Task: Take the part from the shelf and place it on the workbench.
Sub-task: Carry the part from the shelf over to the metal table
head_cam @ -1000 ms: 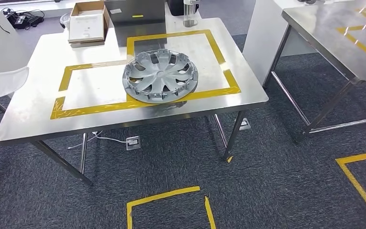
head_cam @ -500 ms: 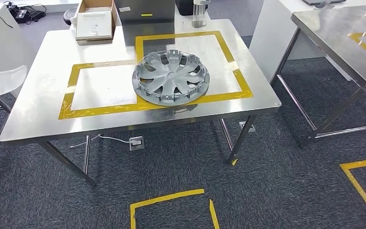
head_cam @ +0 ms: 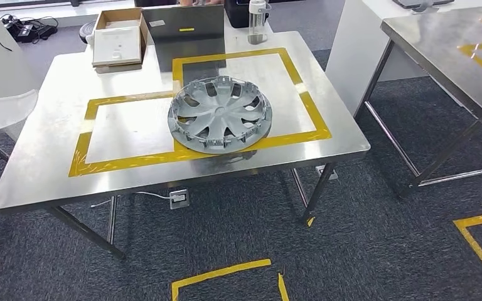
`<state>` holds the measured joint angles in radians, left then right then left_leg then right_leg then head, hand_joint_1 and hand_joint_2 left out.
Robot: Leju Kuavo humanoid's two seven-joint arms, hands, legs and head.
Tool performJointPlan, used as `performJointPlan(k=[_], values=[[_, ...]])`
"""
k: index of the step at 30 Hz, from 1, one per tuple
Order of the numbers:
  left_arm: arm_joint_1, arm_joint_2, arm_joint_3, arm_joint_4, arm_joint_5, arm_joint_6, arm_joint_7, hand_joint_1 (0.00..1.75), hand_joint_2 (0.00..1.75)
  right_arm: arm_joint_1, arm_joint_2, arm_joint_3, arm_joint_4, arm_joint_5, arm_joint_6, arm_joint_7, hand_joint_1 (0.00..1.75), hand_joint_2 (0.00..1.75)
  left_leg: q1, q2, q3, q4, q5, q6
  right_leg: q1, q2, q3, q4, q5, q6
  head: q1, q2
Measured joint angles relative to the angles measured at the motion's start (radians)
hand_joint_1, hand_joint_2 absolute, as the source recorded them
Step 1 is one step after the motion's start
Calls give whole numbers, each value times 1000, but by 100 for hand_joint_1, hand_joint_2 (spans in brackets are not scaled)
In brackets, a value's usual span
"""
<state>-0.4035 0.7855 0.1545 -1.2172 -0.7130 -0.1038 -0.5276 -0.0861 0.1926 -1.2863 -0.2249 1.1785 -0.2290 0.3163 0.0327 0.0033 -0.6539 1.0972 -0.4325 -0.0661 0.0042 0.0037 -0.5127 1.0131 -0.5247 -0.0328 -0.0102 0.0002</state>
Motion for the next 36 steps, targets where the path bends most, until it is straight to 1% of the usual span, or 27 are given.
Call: performJointPlan(k=[1, 2, 3, 4, 5, 6, 7, 9, 10, 11, 12, 13, 14, 15, 16, 17, 18, 19, 20, 21, 22, 23, 25, 28, 31, 33, 36], values=[[-4, 2, 0, 2, 1, -2, -1, 155, 175, -1, 0, 0, 0, 0, 0, -1, 0, 0, 1, -1, 16, -34, 7, 4, 1, 0, 2, 5, -10, 7, 0, 0], [-6, 3, 0, 5, 2, -3, -1, 155, 175, -2, 0, 0, 0, 0, -1, -2, 0, 0, 0, -3, 24, -48, 0, 12, 3, 0, 3, 8, -16, 12, -1, 0], [-8, 4, 0, 7, 2, -4, -2, 155, 175, -3, 0, 0, 0, 0, -1, -3, 0, 0, -2, -5, 27, -51, -9, 25, 4, 0, 6, 9, -20, 16, 0, 0], [-8, 5, 0, 8, 2, -5, -2, 155, 175, -3, 0, 0, 0, 1, -1, -2, 0, 0, -1, -5, 27, -49, -13, 34, 4, 0, 7, 12, -21, 19, 2, 0], [-8, 6, 0, 9, 2, -5, -2, 155, 175, -2, 0, 0, 0, 1, -1, -1, 0, 0, -1, -6, 30, -49, -18, 41, 3, 0, 2, 26, -21, 22, 3, 0], [-10, 8, 0, 9, 2, -5, -3, 155, 175, -3, 0, 0, 0, 2, -1, 0, 0, 0, 0, -7, 35, -49, -22, 47, 2, 0, -15, 57, -27, 27, 5, 0], [-11, 9, 0, 9, 2, -5, -3, 155, 175, -3, 0, 0, 0, 2, -1, 0, 0, 0, -1, -8, 40, -49, -27, 52, 1, 0, -47, 108, -38, 31, 6, 0], [-14, 10, 0, 12, 2, -5, -3, 155, 175, -3, 0, 0, 0, 3, -1, 0, 0, 0, -4, -7, 50, -49, -38, 59, 0, 0, -135, 235, -79, 35, 8, 0], [-14, 9, -1, 14, 1, -3, -4, 155, 175, -2, 0, 0, 0, 3, -1, 0, 0, 0, -7, -7, 56, -49, -43, 61, 1, 0, -175, 283, -94, 34, 9, 0], [-14, 9, -1, 17, 0, 2, -4, 155, 175, -1, 0, 0, 0, 3, -1, 0, 0, 0, -11, -7, 64, -49, -50, 62, 3, 0, -202, 301, -93, 30, 9, 0], [-15, 8, -2, 21, -1, 9, -5, 155, 175, -1, 0, 0, 0, 3, -1, 1, 0, 0, -14, -8, 73, -49, -56, 63, 6, 0, -213, 285, -72, 23, 10, 0], [-16, 6, -2, 24, -2, 19, -5, 155, 175, 0, 0, 1, 0, 3, 0, 1, 0, 0, -19, -8, 84, -50, -64, 64, 11, 0, -206, 234, -29, 11, 10, 0], [-17, 3, -2, 28, -1, 29, -3, 155, 175, 0, 0, 1, 0, 3, 0, 0, 0, 0, -21, -8, 92, -50, -71, 66, 19, 0, -188, 163, 25, -5, 10, 0], [-20, -3, -2, 33, 0, 40, -2, 155, 175, 0, -1, 1, 0, 3, 0, 0, 0, 0, -24, -8, 101, -53, -77, 66, 27, 0, -171, 103, 63, -21, 9, 0], [-22, -10, -2, 39, 2, 50, -2, 155, 175, -1, -2, 2, 0, 3, 1, 0, 0, 0, -23, -9, 106, -56, -81, 63, 34, 1, -156, 55, 86, -33, 8, 0], [-22, -17, -3, 45, 3, 57, -4, 155, 175, -1, -2, 2, 0, 2, 2, 0, 0, 0, -21, -11, 111, -59, -83, 59, 40, 1, -146, 27, 96, -42, 8, 0], [-21, -24, -4, 52, 6, 61, -10, 155, 175, -2, -3, 2, 0, 2, 3, 0, 0, 0, -19, -13, 114, -61, -81, 52, 42, 0, -138, 19, 95, -42, 9, 0], [-20, -29, -6, 60, 9, 60, -19, 155, 175, -2, -2, 2, 0, 2, 5, 0, 0, 0, -16, -11, 119, -66, -82, 48, 43, 1, -129, 6, 102, -30, 9, 0], [-19, -34, -8, 69, 12, 58, -29, 155, 175, -2, -2, 2, 0, 2, 6, 0, 0, 0, -16, -9, 125, -70, -83, 47, 43, 3, -122, 1, 111, -21, 9, 0], [-19, -39, -12, 77, 11, 56, -39, 155, 175, -2, -2, 3, 0, 3, 7, 0, 0, 0, -16, -7, 129, -74, -85, 47, 43, 4, -117, -2, 113, -13, 9, 0], [-20, -45, -18, 86, 3, 54, -48, 155, 175, -3, -3, 3, 0, 4, 9, 0, 0, 0, -16, -4, 136, -80, -89, 49, 43, 6, -117, -3, 112, -7, 8, 0], [-22, -52, -29, 93, -11, 55, -55, 155, 175, -5, -3, 3, 0, 6, 11, 0, 0, 0, -17, -4, 139, -83, -90, 48, 42, 6, -116, -3, 110, -11, 9, 0], [-29, -75, -67, 109, -47, 65, -63, 155, 175, -6, -2, 5, 0, 9, 15, 0, 0, 0, -19, -4, 144, -90, -91, 47, 40, 5, -115, -3, 107, -14, 8, 0], [-55, -140, -142, 153, -75, 111, -88, 155, 175, -7, 1, 9, 0, 12, 14, 0, 0, 0, -22, -6, 149, -96, -91, 46, 37, 2, -113, -3, 104, -15, 8, 0], [-126, -242, -230, 247, -94, 198, -119, 155, 175, -11, 2, 9, 1, 10, 3, 0, 0, 0, -22, -10, 151, -97, -89, 45, 37, -1, -110, -3, 104, -15, 8, 0], [-180, -313, -287, 316, -106, 251, -123, 155, 175, -15, 2, 9, 1, 6, -2, 0, 0, 0, -22, -10, 151, -97, -88, 44, 36, -2, -108, -3, 105, -16, 8, 0], [-257, -413, -359, 399, -119, 281, -124, 155, 175, -17, 2, 9, 1, 1, -8, 0, 0, 0, -23, -10, 153, -97, -87, 44, 35, -1, -107, -3, 106, -16, 8, 0]])
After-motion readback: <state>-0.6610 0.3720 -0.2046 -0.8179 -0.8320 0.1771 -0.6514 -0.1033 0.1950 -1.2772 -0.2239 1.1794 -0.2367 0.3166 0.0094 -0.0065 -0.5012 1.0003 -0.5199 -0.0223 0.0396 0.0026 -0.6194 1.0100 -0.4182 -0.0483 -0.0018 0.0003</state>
